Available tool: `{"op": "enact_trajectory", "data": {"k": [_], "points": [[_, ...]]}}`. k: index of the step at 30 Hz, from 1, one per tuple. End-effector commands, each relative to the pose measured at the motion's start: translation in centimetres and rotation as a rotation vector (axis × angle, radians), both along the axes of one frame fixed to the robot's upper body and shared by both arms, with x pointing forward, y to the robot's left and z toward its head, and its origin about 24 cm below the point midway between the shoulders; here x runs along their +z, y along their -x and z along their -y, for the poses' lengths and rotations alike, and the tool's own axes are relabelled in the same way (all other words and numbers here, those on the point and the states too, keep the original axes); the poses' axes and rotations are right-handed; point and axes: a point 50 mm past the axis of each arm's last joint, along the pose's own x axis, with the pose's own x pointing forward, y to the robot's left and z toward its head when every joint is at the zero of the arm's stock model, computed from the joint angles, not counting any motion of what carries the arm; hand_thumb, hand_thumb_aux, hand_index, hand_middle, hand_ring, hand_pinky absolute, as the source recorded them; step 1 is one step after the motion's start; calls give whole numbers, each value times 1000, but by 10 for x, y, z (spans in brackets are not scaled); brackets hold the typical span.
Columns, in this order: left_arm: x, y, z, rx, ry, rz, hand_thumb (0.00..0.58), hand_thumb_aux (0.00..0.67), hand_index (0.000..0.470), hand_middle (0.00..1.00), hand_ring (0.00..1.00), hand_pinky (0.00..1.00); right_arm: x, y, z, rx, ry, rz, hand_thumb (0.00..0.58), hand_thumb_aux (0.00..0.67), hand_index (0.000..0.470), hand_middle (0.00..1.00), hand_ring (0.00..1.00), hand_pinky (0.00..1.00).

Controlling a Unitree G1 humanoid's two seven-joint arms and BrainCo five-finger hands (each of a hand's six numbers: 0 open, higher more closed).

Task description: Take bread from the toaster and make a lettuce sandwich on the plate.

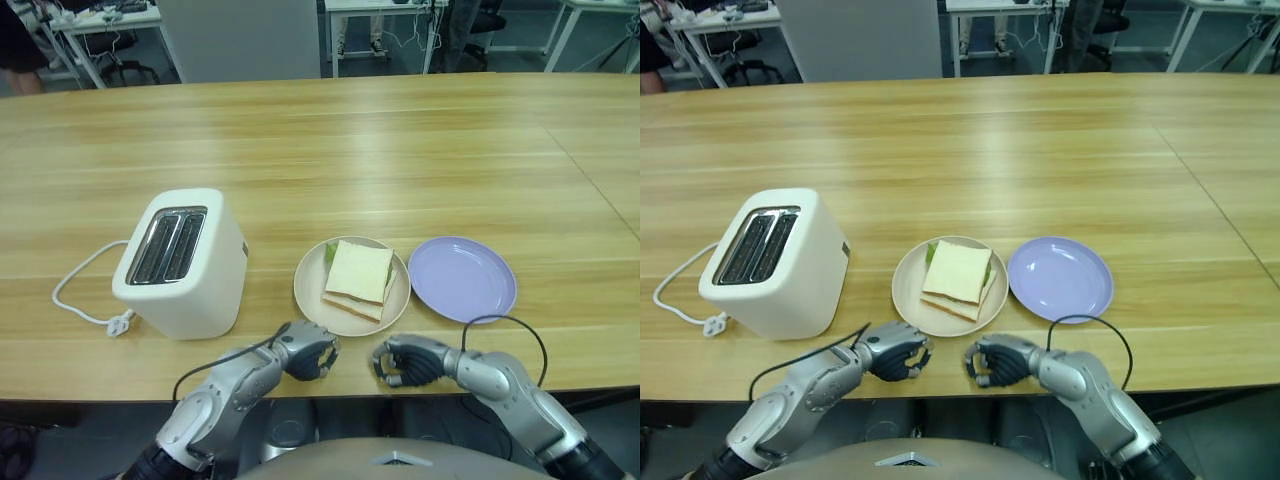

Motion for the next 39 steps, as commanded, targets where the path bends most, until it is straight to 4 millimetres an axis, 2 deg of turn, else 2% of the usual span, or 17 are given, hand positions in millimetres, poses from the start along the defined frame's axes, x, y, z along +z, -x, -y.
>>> {"op": "enact_trajectory", "data": {"k": [1, 7, 15, 19, 22, 24, 25, 26, 27, 28, 29, 30, 31, 32, 33, 36, 39], "points": [[-19, -11, -4, 34, -48, -30, 580, 670, 460, 1000, 1000, 1000, -16, -12, -5, -3, 45, 0, 580, 670, 460, 1000, 1000, 1000], [-21, -50, -4, 91, -57, 58, 580, 670, 460, 1000, 1000, 1000, -18, -57, -27, -37, 51, 122, 580, 670, 460, 1000, 1000, 1000], [-16, -117, -18, 215, -87, 223, 580, 670, 460, 1000, 1000, 1000, -3, -131, -46, -134, 79, 363, 580, 670, 460, 1000, 1000, 1000], [-1, -149, -25, 297, -58, 336, 580, 670, 460, 1000, 1000, 1000, 6, -158, -51, -178, 132, 487, 580, 670, 460, 1000, 1000, 1000], [15, -162, -27, 326, -6, 425, 580, 670, 460, 1000, 1000, 1000, 13, -166, -50, -190, 124, 555, 580, 670, 460, 1000, 1000, 1000], [33, -163, -26, 355, 114, 483, 580, 670, 460, 63, 63, 63, 23, -171, -48, -204, 57, 581, 580, 670, 460, 1000, 1000, 1000], [43, -162, -27, 384, 196, 504, 580, 662, 455, 0, 0, 0, 31, -173, -46, -218, 8, 598, 580, 670, 460, 1000, 1000, 1000], [53, -159, -28, 416, 282, 523, 460, 365, 251, 0, 0, 0, 39, -175, -44, -236, -45, 608, 580, 670, 460, 1000, 1000, 1000], [63, -155, -28, 449, 375, 528, 285, 192, 132, 0, 0, 0, 47, -176, -40, -255, -102, 613, 580, 670, 460, 1000, 1000, 1000], [73, -150, -28, 482, 491, 510, 285, 192, 132, 0, 0, 0, 56, -177, -37, -273, -178, 607, 580, 670, 460, 1000, 1000, 1000], [86, -142, -28, 516, 624, 503, 0, 0, 0, 0, 0, 0, 67, -175, -32, -298, -275, 600, 551, 520, 357, 733, 733, 733], [100, -134, -30, 540, 755, 496, 0, 0, 0, 0, 0, 0, 80, -172, -26, -319, -379, 594, 551, 520, 357, 733, 733, 733], [111, -124, -32, 563, 871, 480, 0, 0, 0, 0, 0, 0, 92, -168, -20, -335, -476, 585, 0, 0, 0, 204, 204, 204], [123, -112, -34, 575, 986, 460, 0, 0, 0, 0, 0, 0, 106, -160, -13, -354, -581, 573, 0, 0, 0, 39, 39, 39], [132, -100, -36, 575, 1086, 446, 0, 0, 0, 0, 0, 0, 117, -152, -6, -383, -690, 540, 0, 0, 0, 0, 0, 0], [158, -63, -40, 542, 1330, 419, 0, 0, 0, 0, 0, 0, 145, -121, 16, -439, -962, 465, 0, 0, 0, 0, 0, 0], [173, -34, -47, 543, 1512, 435, 0, 0, 0, 0, 0, 0, 155, -89, 34, -491, -1098, 443, 0, 0, 0, 0, 0, 0]]}}
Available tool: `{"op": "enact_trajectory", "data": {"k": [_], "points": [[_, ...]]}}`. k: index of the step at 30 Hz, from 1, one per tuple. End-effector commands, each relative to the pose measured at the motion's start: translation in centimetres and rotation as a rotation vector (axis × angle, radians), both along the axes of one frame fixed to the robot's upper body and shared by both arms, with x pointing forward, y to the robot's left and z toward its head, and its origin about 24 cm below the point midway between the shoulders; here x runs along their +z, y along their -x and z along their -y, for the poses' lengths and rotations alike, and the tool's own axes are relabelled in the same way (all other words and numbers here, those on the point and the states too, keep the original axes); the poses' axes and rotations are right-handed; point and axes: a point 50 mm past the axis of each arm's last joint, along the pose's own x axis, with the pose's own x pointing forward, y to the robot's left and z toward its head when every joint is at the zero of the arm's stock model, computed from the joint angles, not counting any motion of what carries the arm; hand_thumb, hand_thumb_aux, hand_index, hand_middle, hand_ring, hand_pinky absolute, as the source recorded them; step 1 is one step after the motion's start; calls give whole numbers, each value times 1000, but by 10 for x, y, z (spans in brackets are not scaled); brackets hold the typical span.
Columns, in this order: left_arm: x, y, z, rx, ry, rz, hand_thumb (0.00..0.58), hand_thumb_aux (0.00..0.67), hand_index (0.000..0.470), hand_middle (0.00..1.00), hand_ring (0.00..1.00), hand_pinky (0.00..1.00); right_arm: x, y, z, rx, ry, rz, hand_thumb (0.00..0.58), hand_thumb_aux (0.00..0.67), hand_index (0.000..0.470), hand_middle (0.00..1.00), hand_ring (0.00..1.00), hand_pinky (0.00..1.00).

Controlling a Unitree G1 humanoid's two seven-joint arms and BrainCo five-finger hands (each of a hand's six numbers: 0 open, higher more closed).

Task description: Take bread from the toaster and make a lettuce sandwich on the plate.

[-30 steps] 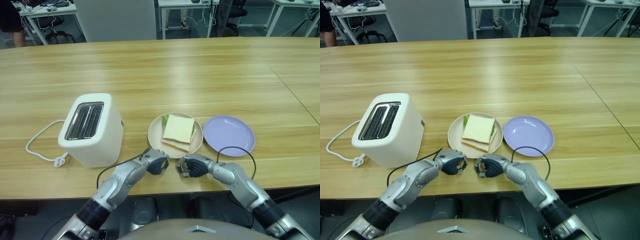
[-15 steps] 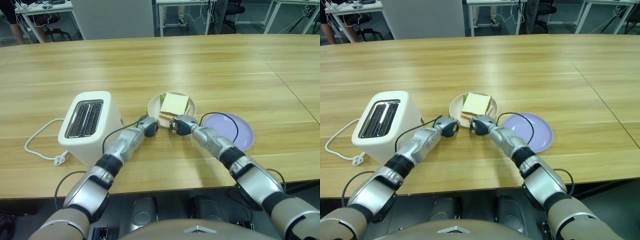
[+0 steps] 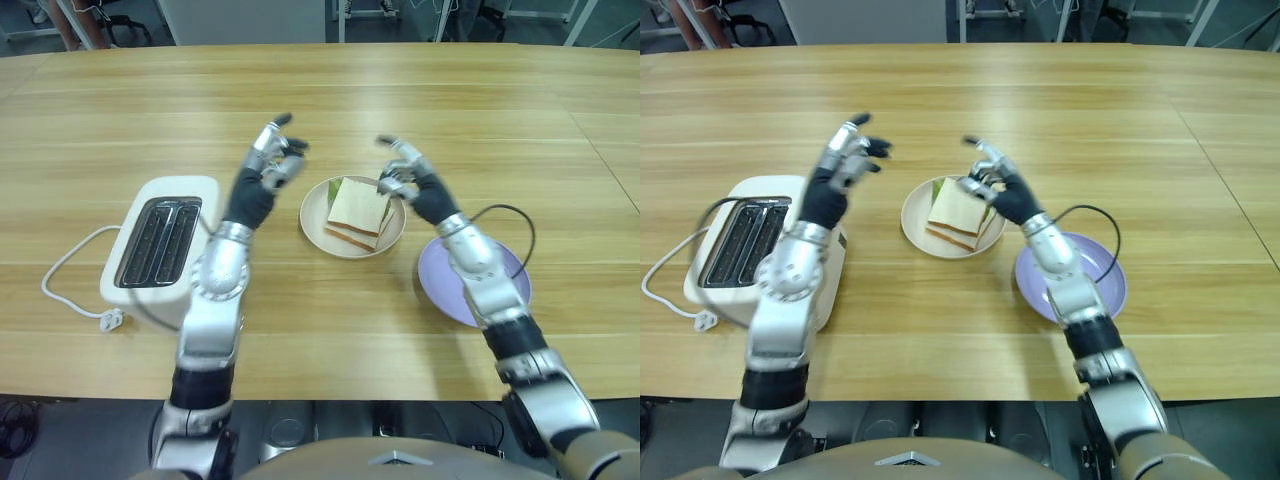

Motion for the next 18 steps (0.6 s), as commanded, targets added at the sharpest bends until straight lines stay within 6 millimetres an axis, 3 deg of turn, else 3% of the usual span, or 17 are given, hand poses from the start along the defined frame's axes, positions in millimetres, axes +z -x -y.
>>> {"op": "enact_trajectory", "data": {"k": [1, 6, 18], "points": [[15, 31, -8, -22, 175, 56, 0, 0, 0, 0, 0, 0, 15, 33, 19, -7, -158, 0, 0, 0, 0, 0, 0, 0], [2, 54, -8, -15, 157, 90, 0, 0, 0, 0, 0, 0, 5, 53, 26, -71, -280, 5, 0, 0, 0, 0, 0, 0], [-23, 67, -7, -86, 182, 52, 0, 0, 0, 0, 0, 0, 5, 65, 26, -49, -360, 0, 0, 0, 0, 0, 0, 0]]}}
